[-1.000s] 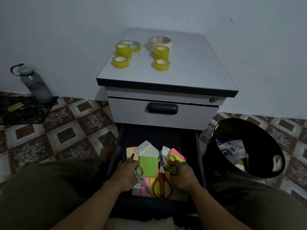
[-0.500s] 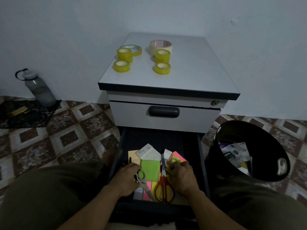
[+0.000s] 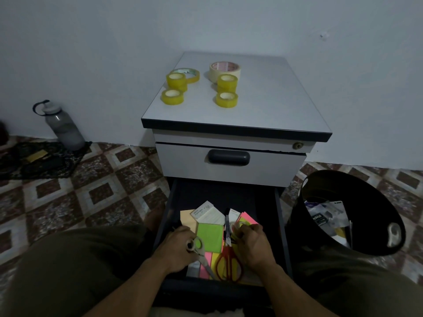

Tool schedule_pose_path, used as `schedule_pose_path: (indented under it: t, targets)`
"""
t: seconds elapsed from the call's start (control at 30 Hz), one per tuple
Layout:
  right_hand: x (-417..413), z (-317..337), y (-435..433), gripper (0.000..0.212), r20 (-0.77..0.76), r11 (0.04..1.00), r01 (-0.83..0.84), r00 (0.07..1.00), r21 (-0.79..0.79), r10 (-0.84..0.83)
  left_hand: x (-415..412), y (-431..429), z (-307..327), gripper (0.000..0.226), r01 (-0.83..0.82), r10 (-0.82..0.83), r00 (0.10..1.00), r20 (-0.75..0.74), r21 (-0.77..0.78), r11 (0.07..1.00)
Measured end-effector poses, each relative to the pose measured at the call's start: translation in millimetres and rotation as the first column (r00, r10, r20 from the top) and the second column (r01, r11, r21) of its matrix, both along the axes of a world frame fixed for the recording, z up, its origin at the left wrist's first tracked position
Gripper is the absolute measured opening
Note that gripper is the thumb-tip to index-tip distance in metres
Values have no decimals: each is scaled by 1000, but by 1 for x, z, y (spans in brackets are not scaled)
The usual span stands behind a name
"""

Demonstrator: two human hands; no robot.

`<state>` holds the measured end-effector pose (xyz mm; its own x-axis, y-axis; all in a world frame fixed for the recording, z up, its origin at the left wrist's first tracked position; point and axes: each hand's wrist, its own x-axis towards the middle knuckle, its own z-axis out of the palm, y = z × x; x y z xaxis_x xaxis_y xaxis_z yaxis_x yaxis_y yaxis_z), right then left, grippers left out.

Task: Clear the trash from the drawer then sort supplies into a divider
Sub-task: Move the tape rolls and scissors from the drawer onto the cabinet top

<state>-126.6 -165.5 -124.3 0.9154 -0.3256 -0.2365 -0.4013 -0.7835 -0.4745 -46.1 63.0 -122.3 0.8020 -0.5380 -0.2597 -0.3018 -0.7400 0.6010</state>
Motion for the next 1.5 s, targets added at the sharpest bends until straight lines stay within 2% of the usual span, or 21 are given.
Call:
schedule_pose_path:
  t: [0.07,0.17,0.23,0.3,0.37,0.47,0.53,0.7,0.9,1.1,1.3,1.5]
  targets:
    - [-2,5,1,28,7,999,-36,999,-20,36,-1,0,0,22,-13,13,1000,8,-4,1000]
    - [-5,12,2,36,-32,970,-194,981,-144,191,-1,0,-3,24,-21,21,1000,4,-3,1000]
    - [-6,15,4,32,-56,957,-254,967,-141,249,-1,1,-4,27,-36,36,999,-16,-8,999]
    - [-7,16,6,21,-11,973,-210,978,-99,210,-1,1,-5,31,-54,54,998,-14,-19,998]
    - [-7,16,6,23,39,996,-83,996,-42,84,-2,1,-5,34,-58,58,998,-23,-3,998]
    - [-3,15,10,65,-77,998,51,996,41,-48,-1,1,-3,37,-40,40,999,-1,39,998]
    - [2,14,17,78,-170,999,43,985,-2,-43,0,1,-4,37,-29,29,1000,10,52,998]
    - [8,17,29,59,-210,1000,-25,977,-4,23,-1,2,-3,39,-21,21,1000,8,49,999]
    - [5,14,36,80,-221,998,-60,973,7,60,-3,1,3,35,-28,27,999,36,51,998]
    - [-3,17,35,62,-167,994,-105,980,22,107,-9,8,21,44,-56,54,998,34,55,997]
    - [-6,73,27,14,22,981,-157,988,115,156,-13,9,64,43,-37,37,999,2,-31,999]
    - [-23,138,20,6,158,962,-219,968,160,194,-19,22,138,39,66,-65,998,25,-28,997]
